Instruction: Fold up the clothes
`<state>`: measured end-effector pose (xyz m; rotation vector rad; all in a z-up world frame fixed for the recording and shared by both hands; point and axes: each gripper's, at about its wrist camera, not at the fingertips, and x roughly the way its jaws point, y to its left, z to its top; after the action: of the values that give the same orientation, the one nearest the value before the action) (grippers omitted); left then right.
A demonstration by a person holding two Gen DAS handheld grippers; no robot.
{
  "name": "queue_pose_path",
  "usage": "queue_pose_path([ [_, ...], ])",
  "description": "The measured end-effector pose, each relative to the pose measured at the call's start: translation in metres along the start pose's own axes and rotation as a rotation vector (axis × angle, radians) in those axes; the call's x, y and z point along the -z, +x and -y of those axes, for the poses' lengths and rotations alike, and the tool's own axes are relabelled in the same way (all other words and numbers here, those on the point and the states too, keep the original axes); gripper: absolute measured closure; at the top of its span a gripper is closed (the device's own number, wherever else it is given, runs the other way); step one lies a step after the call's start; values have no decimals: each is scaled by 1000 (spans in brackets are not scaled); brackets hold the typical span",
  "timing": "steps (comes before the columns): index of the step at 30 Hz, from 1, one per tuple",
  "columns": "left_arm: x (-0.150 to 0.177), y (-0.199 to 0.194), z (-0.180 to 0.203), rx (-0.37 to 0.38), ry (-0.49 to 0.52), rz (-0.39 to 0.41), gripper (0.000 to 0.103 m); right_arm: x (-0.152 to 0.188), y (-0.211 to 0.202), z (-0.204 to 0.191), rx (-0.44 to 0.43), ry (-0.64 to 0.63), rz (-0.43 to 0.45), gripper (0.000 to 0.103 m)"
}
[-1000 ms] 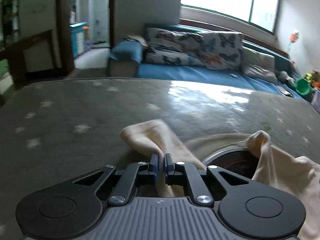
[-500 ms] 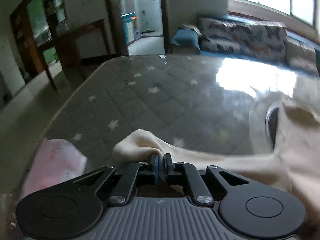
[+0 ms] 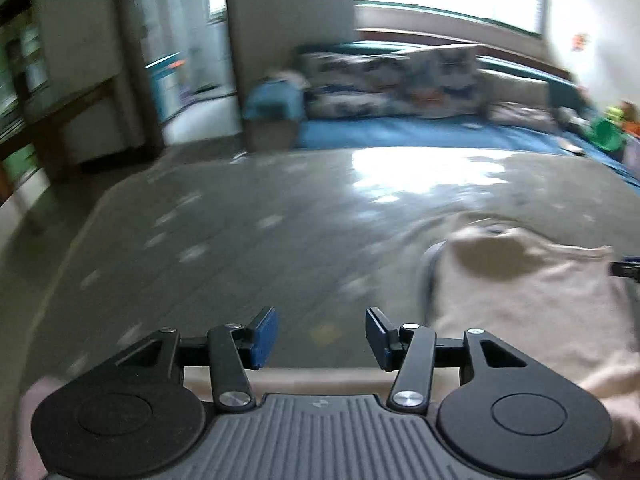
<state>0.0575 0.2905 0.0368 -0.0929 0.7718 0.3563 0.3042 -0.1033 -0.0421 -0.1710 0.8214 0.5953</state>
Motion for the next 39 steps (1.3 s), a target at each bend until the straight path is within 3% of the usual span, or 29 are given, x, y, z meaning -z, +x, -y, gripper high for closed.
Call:
queue_pose_path([
  [4, -26, 49, 42, 105, 73, -5, 51, -2, 5, -4, -13, -4, -7, 70],
  [6, -38, 75, 63, 135, 101, -15, 51, -3, 7, -6, -14, -9, -14, 79],
  [14, -49, 151, 97, 130, 174, -34, 49, -5, 12, -6, -10, -35, -28, 89],
  [18, -50, 160, 94, 168, 149, -54, 44, -7, 15, -6, -16, -45, -33, 89],
  [22, -51, 162, 93, 194, 159, -51, 46, -8, 17, -8, -14, -57, -32, 89],
  [24, -51, 161, 95, 213, 178, -42, 68, -9, 17, -10, -9, -69, -29, 97],
  [25, -51, 159, 95, 222, 181, -38, 88, -10, 17, -12, -6, -78, -27, 98],
  [26, -52, 158, 96, 231, 185, -33, 92, -12, 16, -13, -3, -89, -21, 100],
  [35, -84, 144, 75, 172, 63, 153, 95, -60, 13, -20, 71, -107, 149, 100],
  [36, -86, 147, 72, 168, 43, 157, 95, -65, 16, -20, 84, -102, 169, 99],
  [39, -87, 161, 67, 186, 10, 82, 82, -70, 25, -24, 102, -112, 162, 96],
])
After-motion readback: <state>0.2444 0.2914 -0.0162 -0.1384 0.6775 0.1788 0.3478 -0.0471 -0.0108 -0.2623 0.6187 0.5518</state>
